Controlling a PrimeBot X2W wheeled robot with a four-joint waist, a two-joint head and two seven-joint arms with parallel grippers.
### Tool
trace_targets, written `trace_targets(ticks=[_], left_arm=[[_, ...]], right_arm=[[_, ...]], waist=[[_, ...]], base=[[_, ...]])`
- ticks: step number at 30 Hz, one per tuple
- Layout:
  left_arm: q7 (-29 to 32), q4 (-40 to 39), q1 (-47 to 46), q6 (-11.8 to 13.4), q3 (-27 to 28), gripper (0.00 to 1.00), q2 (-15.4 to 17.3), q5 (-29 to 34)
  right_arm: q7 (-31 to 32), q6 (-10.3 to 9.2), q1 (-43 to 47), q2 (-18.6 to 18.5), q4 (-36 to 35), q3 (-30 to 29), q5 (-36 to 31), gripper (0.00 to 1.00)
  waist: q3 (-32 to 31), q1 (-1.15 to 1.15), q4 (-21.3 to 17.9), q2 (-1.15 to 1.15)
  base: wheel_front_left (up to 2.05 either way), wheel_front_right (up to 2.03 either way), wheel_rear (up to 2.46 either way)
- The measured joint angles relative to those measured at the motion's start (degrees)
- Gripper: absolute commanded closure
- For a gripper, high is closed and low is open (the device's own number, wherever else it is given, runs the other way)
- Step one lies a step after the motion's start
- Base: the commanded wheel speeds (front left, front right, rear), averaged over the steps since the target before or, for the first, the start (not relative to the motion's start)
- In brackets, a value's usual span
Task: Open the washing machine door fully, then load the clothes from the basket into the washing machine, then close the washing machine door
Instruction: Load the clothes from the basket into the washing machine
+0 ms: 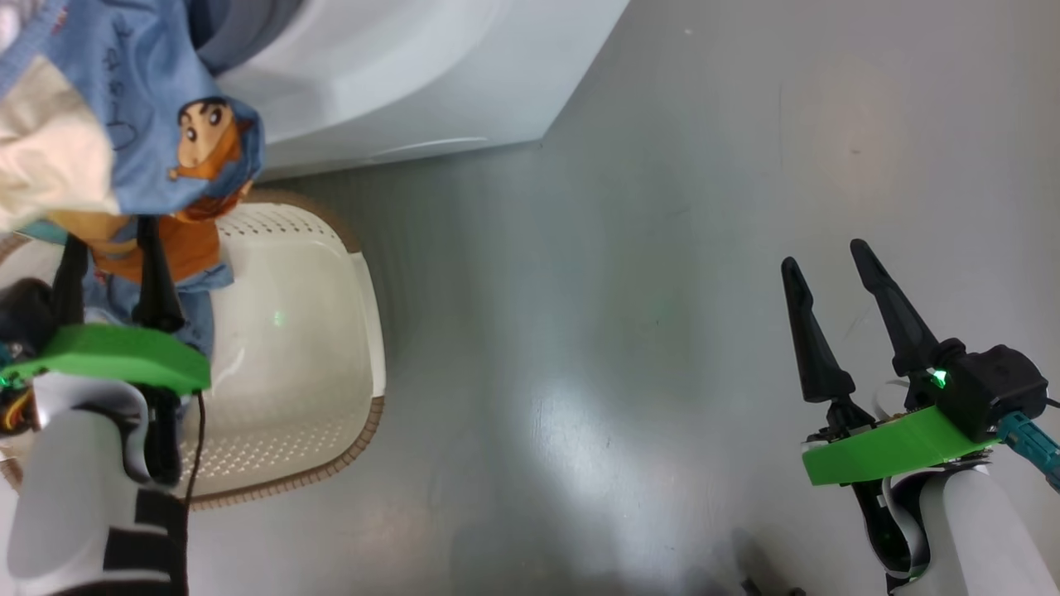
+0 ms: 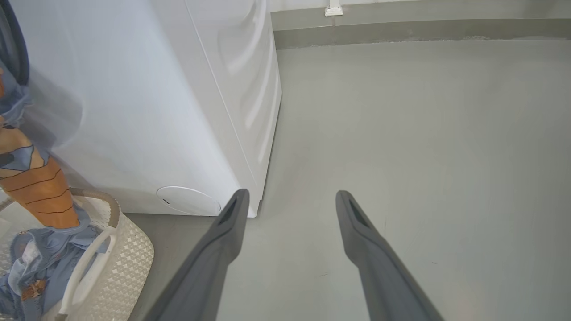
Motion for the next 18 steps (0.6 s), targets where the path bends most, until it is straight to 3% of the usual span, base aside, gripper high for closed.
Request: trace_targets(ticks=[6,7,8,9,12,18], left_arm=[[0.01,2.27,-5.20,-0.98,2.50,0.02,0.52,-1.97],[0.00,1.63,-5.57,-1.00,2.88,0.36,0.57,-2.01],[0.00,1.05,-5.88,-1.02,3.19,0.88,0.57,-2.10],[0.00,0.42,-5.93,-1.25,3.11,1.00,0.55,-2.09],[0.00,-1.23,-5.84,-1.43,1.94,1.00,0.18,-3.19],[0.00,-8.02,-2.89,-1.42,-6.99,1.00,0.18,-9.31]], right_arm=[[0.00,0.00,-0.30,0.01,-0.25,0.02,0.00,0.00],[0.00,0.00,-0.32,0.01,-0.25,0.00,0.00,0.00],[0.00,0.00,-0.34,0.02,-0.25,-0.01,0.00,0.00],[0.00,0.00,-0.35,0.02,-0.24,-0.11,0.00,0.00],[0.00,0.00,-0.35,0.02,-0.21,-0.55,0.00,0.00],[0.00,0.00,-0.34,0.03,0.21,-0.66,-0.01,0.00]], waist=[[1.83,0.00,-0.59,0.00],[2.01,0.00,-0.70,0.00],[2.14,0.00,-0.82,0.00],[2.19,0.00,-0.88,0.00],[1.88,0.00,-0.75,0.00],[0.02,0.00,0.01,0.00]], base=[[0.00,0.00,0.00],[0.00,0.00,0.00],[0.00,0.00,0.00],[0.00,0.00,0.00],[0.00,0.00,0.00],[0.00,0.00,0.00]])
